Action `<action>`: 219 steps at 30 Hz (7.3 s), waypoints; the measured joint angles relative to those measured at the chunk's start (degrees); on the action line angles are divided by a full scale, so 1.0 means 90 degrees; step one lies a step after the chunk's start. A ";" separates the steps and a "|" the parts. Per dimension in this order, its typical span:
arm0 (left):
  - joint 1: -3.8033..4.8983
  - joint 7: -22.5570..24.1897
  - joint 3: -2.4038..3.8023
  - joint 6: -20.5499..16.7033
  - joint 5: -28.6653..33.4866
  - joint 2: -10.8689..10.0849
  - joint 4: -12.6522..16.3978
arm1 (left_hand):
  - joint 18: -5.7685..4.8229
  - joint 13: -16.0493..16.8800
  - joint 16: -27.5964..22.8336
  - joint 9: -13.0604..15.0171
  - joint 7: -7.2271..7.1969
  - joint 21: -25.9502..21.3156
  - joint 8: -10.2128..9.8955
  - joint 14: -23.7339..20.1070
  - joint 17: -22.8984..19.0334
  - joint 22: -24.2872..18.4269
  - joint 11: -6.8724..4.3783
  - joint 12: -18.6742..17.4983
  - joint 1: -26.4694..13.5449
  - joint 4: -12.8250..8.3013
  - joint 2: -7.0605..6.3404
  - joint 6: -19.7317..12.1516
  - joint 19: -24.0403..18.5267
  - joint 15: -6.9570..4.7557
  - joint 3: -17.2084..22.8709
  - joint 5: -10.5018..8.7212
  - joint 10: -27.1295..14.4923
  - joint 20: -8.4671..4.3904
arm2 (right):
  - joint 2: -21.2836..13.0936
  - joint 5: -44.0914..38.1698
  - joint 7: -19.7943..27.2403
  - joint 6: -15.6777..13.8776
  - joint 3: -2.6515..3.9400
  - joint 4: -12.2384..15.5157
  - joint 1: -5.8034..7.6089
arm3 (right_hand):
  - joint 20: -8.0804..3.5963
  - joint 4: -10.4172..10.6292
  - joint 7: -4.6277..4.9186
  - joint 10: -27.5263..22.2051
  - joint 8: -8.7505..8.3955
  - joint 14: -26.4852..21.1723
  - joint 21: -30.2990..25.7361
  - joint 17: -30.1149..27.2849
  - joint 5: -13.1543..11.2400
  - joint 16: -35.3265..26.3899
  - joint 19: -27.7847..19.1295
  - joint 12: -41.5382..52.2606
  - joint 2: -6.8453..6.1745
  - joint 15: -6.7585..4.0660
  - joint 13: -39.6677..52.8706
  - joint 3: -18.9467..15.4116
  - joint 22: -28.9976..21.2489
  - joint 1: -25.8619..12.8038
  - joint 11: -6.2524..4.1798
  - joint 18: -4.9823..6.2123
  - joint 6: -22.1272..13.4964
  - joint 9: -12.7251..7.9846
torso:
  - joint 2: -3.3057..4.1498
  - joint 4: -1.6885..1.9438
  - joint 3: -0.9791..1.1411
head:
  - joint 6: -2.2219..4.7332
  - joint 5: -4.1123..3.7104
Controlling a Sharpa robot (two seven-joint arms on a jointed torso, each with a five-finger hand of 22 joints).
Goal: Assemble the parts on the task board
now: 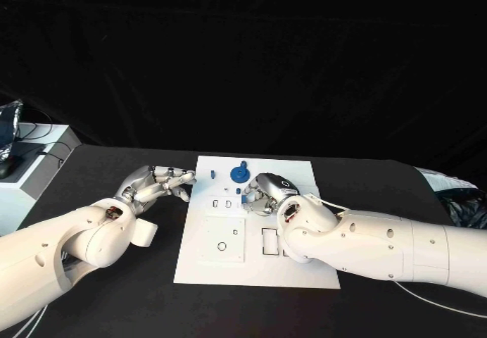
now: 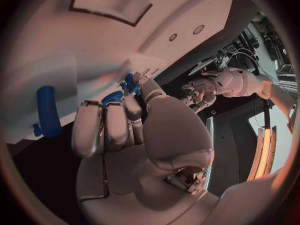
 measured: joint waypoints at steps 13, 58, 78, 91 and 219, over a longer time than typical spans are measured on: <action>0.0000 -0.0009 0.0000 0.0008 -0.0002 -0.0006 0.0000 | 0.0000 0.0000 0.0000 0.0000 0.0000 0.0000 0.0000 0.0000 0.0000 0.0000 0.0000 0.0000 0.0000 0.0000 0.0000 0.0000 0.0000 0.0000 0.0000 0.0000 0.0000 0.0000 | 0.0046 -0.0064 -0.0039 0.0064 0.0005 -0.0088 -0.0016 | 0.0000 0.0213 0.0084 0.0000 0.0006 0.0000 -0.0025 -0.0014 -0.0067 0.0000 0.0000 -0.0074 -0.0249 0.0000 -0.0045 -0.0175 -0.0001 -0.0104 -0.0001 0.0000 -0.0020 0.0015 | -0.0001 0.0004 -0.0002 | -0.0043 0.0024; -0.0020 -0.0360 0.0000 0.0021 -0.0564 0.0042 -0.0068 | 0.0000 0.0295 0.0670 0.0031 -0.0057 0.0234 0.0158 0.0068 0.0473 0.0082 -0.0232 0.0614 -0.0678 0.0363 -0.0281 -0.0169 0.0116 -0.0098 -0.0530 0.0000 0.0690 -0.0115 | -0.0728 0.0376 0.0420 -0.0186 0.0027 0.0516 0.0113 | 0.0137 0.1339 0.0401 -0.0640 0.0001 -0.0023 -0.0173 -0.0069 -0.0610 -0.0060 0.0001 -0.0383 -0.1130 0.0161 -0.0961 -0.0212 -0.0004 0.0261 0.0226 -0.0001 -0.0977 0.0002 | -0.0037 -0.0013 0.0029 | -0.0015 0.0093; 0.0465 -0.3140 0.0000 0.0451 -0.2817 0.0923 -0.0675 | 0.0112 0.3818 0.4057 0.2785 -0.0683 0.2901 0.3345 0.0071 0.2872 0.2473 -0.0730 0.5068 -0.2435 0.1589 -0.1050 -0.0866 0.0267 -0.0546 0.0842 0.0002 -0.0363 -0.0486 | -0.1523 0.3544 0.2372 -0.0216 0.0069 0.0283 0.0835 | 0.0096 0.0930 0.0206 -0.0695 0.0171 -0.0022 -0.0147 0.0020 -0.0333 -0.0085 -0.0007 -0.0293 -0.0685 0.0113 -0.0896 -0.0473 -0.0005 0.0129 0.0121 -0.0002 -0.0484 0.0436 | -0.0256 -0.0120 0.0178 | 0.0010 0.0296; 0.1060 -0.4729 -0.0403 0.1556 -0.3860 0.1917 -0.1388 | 0.0111 0.3995 0.4532 0.3259 -0.0683 0.3397 0.3345 0.0276 0.3481 0.3586 -0.0744 0.5142 -0.2052 0.1492 -0.1114 -0.0866 0.0800 -0.0569 0.1652 0.0002 -0.0349 -0.0518 | -0.1401 0.3933 0.2519 0.0029 0.0067 -0.0022 0.0892 | 0.0096 0.0860 0.0201 -0.0694 0.0100 -0.0022 -0.0147 0.0020 -0.0295 -0.0085 -0.0007 -0.0293 -0.0616 0.0113 -0.0885 -0.0491 0.0000 0.0067 0.0122 -0.0001 -0.0478 0.0565 | -0.0323 -0.0183 0.0261 | -0.0042 0.0375; 0.1279 -0.4676 -0.0702 0.2158 -0.3853 0.3347 -0.3001 | 0.0110 0.4027 0.4716 0.3712 -0.0704 0.3193 0.2996 0.0317 0.3916 0.4823 -0.0821 0.5122 -0.0906 0.0341 -0.0201 -0.1005 0.1091 -0.0568 0.2153 0.0142 -0.0453 -0.0499 | -0.0941 0.3601 0.2194 0.0349 0.0065 -0.0379 0.0840 | 0.0101 0.0807 0.0175 -0.0683 0.0050 -0.0022 -0.0172 0.0015 -0.0237 -0.0085 -0.0010 -0.0293 -0.0592 0.0114 -0.0893 -0.0509 -0.0003 0.0043 0.0135 -0.0001 -0.0503 0.0633 | -0.0281 -0.0190 0.0264 | -0.0063 0.0219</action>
